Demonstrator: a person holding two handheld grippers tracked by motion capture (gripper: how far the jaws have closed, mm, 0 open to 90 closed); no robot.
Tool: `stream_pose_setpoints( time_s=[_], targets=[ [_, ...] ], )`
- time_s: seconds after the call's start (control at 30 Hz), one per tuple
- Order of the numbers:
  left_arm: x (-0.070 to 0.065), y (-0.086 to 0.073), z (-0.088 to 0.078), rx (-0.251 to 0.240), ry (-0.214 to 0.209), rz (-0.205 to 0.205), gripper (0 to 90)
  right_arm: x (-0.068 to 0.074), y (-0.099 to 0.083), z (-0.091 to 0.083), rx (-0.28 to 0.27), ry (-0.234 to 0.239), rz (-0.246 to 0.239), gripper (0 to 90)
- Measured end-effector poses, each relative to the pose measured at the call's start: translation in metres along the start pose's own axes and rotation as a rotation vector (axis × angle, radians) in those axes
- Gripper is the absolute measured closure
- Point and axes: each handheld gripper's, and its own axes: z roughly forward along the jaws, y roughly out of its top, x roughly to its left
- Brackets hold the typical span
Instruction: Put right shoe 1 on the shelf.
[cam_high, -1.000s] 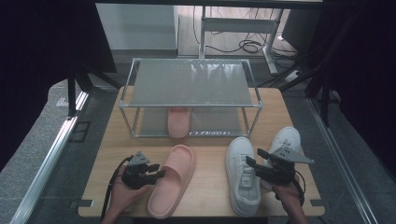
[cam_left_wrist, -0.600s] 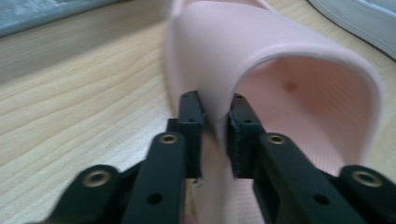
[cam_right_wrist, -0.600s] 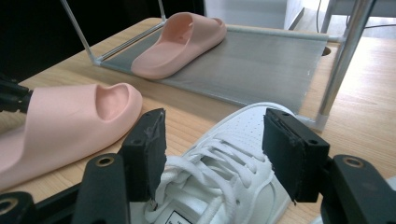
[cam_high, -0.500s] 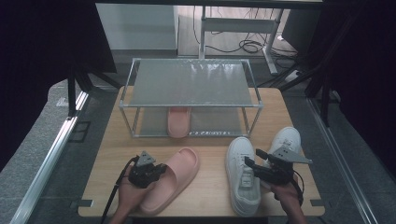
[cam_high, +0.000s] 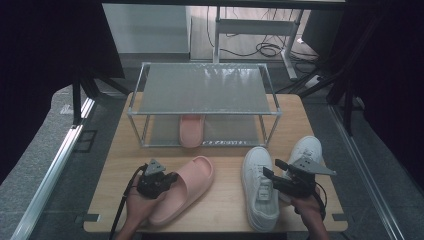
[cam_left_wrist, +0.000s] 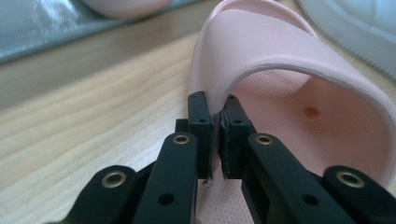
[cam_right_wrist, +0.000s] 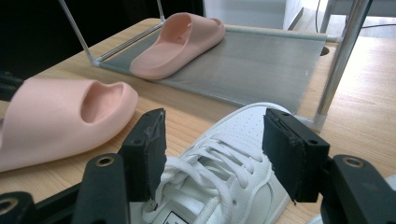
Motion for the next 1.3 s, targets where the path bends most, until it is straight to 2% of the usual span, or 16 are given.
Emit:
stream_pose_setpoints(
  time_s=[0.1,0.13,0.2,0.23,0.3,0.33,0.43,0.5,0.53,0.77,0.9,0.97,1.0,1.03,1.3],
  targets=[
    [-0.005,0.014,0.004,-0.023,-0.007,0.009,85.4,0.000,0.001,-0.001,-0.005,0.000,-0.003,40.1],
    [-0.005,0.014,0.004,-0.023,-0.007,0.009,85.4,0.000,0.001,-0.001,-0.005,0.000,-0.003,40.1],
    [-0.008,0.023,0.008,-0.033,-0.015,0.012,85.4,0.000,0.001,-0.001,-0.006,0.002,-0.002,40.1],
    [-0.013,0.032,0.013,-0.042,-0.022,0.017,85.4,0.000,0.002,-0.002,-0.009,0.001,-0.003,40.1],
    [-0.015,0.038,0.017,-0.046,-0.025,0.019,85.4,0.000,0.002,-0.002,-0.010,0.001,-0.003,40.0],
    [-0.018,0.048,0.024,-0.055,-0.026,0.010,85.4,-0.001,0.002,-0.002,-0.011,0.001,0.001,40.1],
    [-0.020,0.057,0.030,-0.065,-0.017,0.000,85.4,-0.001,0.002,-0.003,-0.012,0.001,0.002,40.1],
    [-0.022,0.071,0.045,-0.070,-0.001,-0.022,85.3,-0.002,0.002,-0.003,-0.012,0.002,0.001,40.1],
    [-0.022,0.071,0.045,-0.070,-0.001,-0.022,85.3,-0.002,0.002,-0.003,-0.012,0.002,0.001,40.1],
    [-0.028,0.089,0.076,-0.066,0.010,-0.045,85.1,-0.003,0.002,-0.003,-0.013,0.005,0.004,40.1],
    [-0.029,0.101,0.093,-0.083,0.029,-0.065,85.1,-0.003,0.002,-0.003,-0.012,0.006,0.007,40.1],
    [-0.029,0.103,0.095,-0.082,0.032,-0.069,85.1,-0.003,0.002,-0.002,-0.011,0.006,0.008,40.0],
    [-0.029,0.106,0.100,-0.082,0.037,-0.077,85.1,-0.003,0.002,-0.002,-0.011,0.006,0.008,40.0],
    [-0.029,0.109,0.107,-0.085,0.061,-0.085,85.1,-0.003,0.002,-0.002,-0.010,0.007,0.006,40.1],
    [-0.032,0.116,0.133,-0.092,0.112,-0.121,85.0,-0.004,0.001,-0.002,-0.010,0.009,0.008,40.1]
  ],
)
